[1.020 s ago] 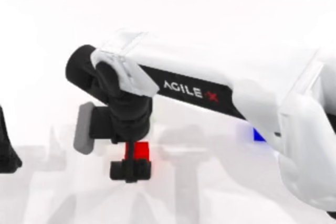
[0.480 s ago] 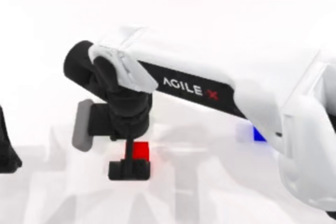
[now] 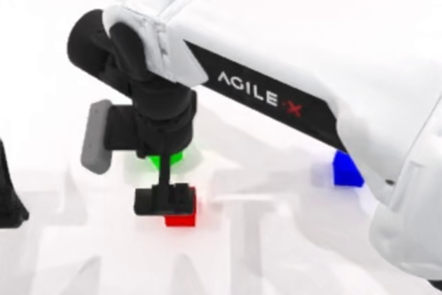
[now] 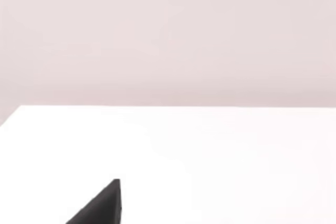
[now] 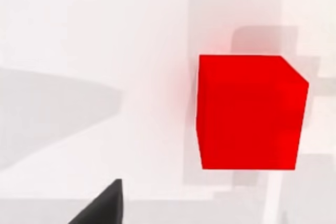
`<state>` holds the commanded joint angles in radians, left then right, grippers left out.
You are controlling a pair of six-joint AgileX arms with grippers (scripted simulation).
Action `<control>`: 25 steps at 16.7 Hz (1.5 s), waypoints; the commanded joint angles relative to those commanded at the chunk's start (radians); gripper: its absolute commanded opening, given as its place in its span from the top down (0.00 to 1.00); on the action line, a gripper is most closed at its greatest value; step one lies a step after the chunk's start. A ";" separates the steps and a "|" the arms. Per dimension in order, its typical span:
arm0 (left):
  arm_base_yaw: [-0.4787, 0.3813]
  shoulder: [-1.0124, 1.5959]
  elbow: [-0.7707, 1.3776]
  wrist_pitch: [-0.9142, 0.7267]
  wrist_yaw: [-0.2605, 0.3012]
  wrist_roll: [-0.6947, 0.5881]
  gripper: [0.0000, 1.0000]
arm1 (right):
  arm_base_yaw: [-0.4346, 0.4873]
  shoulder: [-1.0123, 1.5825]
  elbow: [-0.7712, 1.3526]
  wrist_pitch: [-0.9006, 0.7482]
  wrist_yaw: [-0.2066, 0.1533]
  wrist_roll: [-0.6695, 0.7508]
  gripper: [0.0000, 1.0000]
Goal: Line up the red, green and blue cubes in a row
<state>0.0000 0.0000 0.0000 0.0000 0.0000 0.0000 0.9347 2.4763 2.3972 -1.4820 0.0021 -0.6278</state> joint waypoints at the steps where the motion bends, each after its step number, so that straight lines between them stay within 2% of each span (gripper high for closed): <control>1: 0.000 0.000 0.000 0.000 0.000 0.000 0.00 | 0.000 0.000 0.000 0.000 0.000 0.000 0.00; 7: -0.013 0.050 0.050 -0.036 -0.001 0.015 0.00 | -0.028 -0.057 -0.052 0.046 -0.005 0.013 0.00; 12: -0.078 0.313 0.298 -0.200 -0.001 0.085 0.00 | -0.157 -0.352 -0.316 0.243 -0.024 0.087 0.00; 16: -0.154 0.670 0.587 -0.395 0.001 0.166 0.00 | -0.316 -0.755 -0.663 0.477 -0.044 0.190 0.00; 20: -0.237 1.093 0.897 -0.615 0.003 0.253 0.00 | -0.493 -1.229 -1.107 0.737 -0.058 0.315 0.00; 25: -0.334 1.575 1.261 -0.876 0.006 0.356 0.00 | -0.690 -1.782 -1.695 1.044 -0.056 0.458 0.00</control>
<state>-0.3340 1.5754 1.2612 -0.8760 0.0060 0.3564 0.2448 0.6945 0.7024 -0.4381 -0.0538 -0.1695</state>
